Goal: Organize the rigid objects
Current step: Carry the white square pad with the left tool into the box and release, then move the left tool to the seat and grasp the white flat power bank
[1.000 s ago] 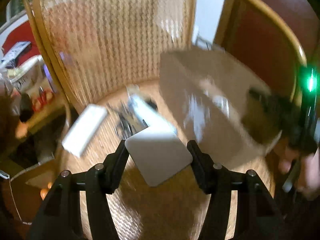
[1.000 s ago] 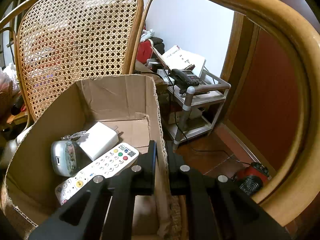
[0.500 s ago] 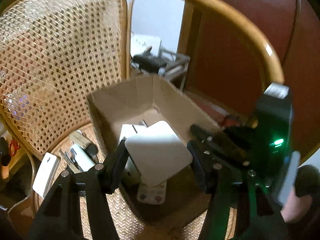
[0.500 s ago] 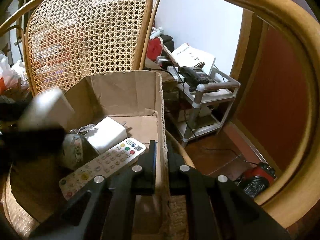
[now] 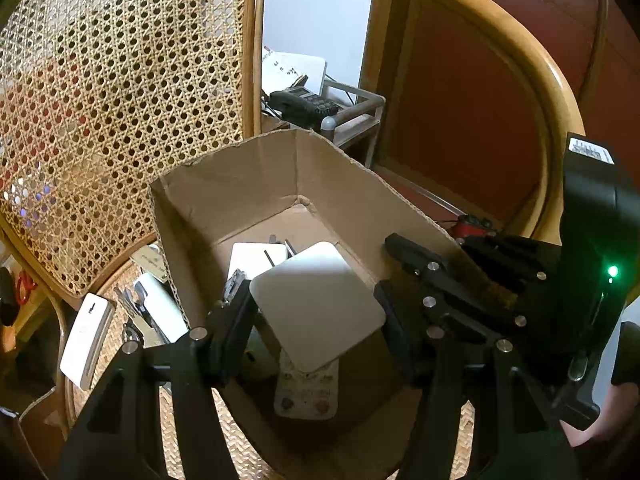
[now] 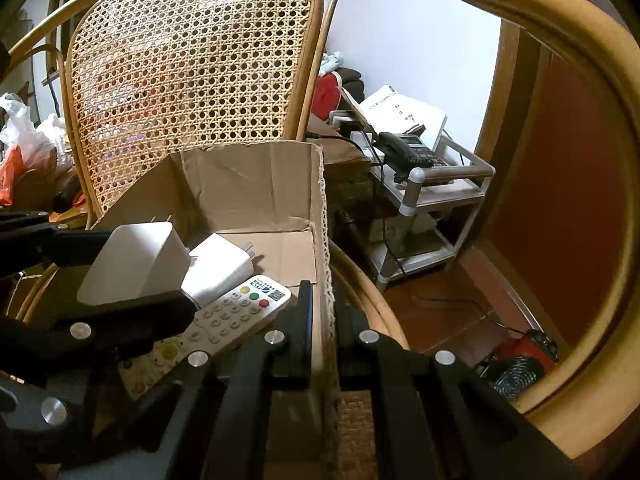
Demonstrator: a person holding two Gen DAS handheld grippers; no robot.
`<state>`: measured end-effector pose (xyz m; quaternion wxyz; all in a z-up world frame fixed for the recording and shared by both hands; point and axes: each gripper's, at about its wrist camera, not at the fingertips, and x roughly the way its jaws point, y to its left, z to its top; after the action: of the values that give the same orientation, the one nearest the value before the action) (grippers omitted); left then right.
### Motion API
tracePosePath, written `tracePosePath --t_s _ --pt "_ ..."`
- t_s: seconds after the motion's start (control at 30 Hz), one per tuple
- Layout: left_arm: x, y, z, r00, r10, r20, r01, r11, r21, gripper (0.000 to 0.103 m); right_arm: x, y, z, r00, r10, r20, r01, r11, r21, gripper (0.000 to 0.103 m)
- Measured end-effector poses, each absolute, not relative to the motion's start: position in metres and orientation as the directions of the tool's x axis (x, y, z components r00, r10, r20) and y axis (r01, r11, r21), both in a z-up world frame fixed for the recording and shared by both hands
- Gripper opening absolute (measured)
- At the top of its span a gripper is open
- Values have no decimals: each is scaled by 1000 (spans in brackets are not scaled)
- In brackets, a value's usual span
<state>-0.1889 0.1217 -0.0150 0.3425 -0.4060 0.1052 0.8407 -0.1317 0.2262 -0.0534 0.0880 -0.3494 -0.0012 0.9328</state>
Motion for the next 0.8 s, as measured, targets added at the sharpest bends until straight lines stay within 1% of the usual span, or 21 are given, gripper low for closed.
tracePosePath --t_s 0.03,0.07,0.1,0.17,0.2,0.3,0.4,0.47,0.57,0.63,0.7,0.8 --pt "-189 122 -15 -444 487 -752 -660 -745 -93 60 -132 227 -53 -739 164 -653 -163 -985 -63 9" --pt "-188 121 -14 -461 477 -749 -656 -751 -74 64 -132 228 -53 -739 164 -654 -164 -985 -61 9" --pt "-187 120 -13 -480 466 -744 -652 -756 -53 71 -133 227 -53 -739 163 -654 -163 -985 -62 9" --pt "-186 113 -3 -532 460 -711 -638 -769 -20 82 -133 228 -53 -738 161 -655 -162 -985 -59 9" --pt "-186 108 2 -552 464 -693 -631 -776 -16 85 -133 228 -53 -738 160 -655 -161 -985 -59 9" --pt "-190 83 19 -606 470 -642 -606 -796 -10 85 -132 228 -53 -737 158 -657 -159 -986 -59 9" --pt "-206 47 21 -663 389 -640 -527 -849 30 85 -132 228 -53 -738 157 -657 -159 -986 -57 9" --pt "-221 21 10 -680 310 -665 -456 -889 51 85 -131 229 -53 -737 157 -657 -160 -986 -56 9" --pt "-246 -21 -25 -656 190 -730 -334 -941 55 85 -131 229 -53 -737 160 -656 -163 -985 -57 9" --pt "-259 -37 -45 -617 148 -773 -278 -960 37 84 -131 229 -53 -737 162 -656 -165 -985 -57 9" --pt "-269 -48 -64 -580 145 -802 -259 -966 13 84 -131 229 -53 -737 163 -656 -168 -984 -57 9" --pt "-280 -51 -82 -565 74 -822 -240 -968 78 84 -131 229 -53 -737 163 -656 -168 -984 -56 9"
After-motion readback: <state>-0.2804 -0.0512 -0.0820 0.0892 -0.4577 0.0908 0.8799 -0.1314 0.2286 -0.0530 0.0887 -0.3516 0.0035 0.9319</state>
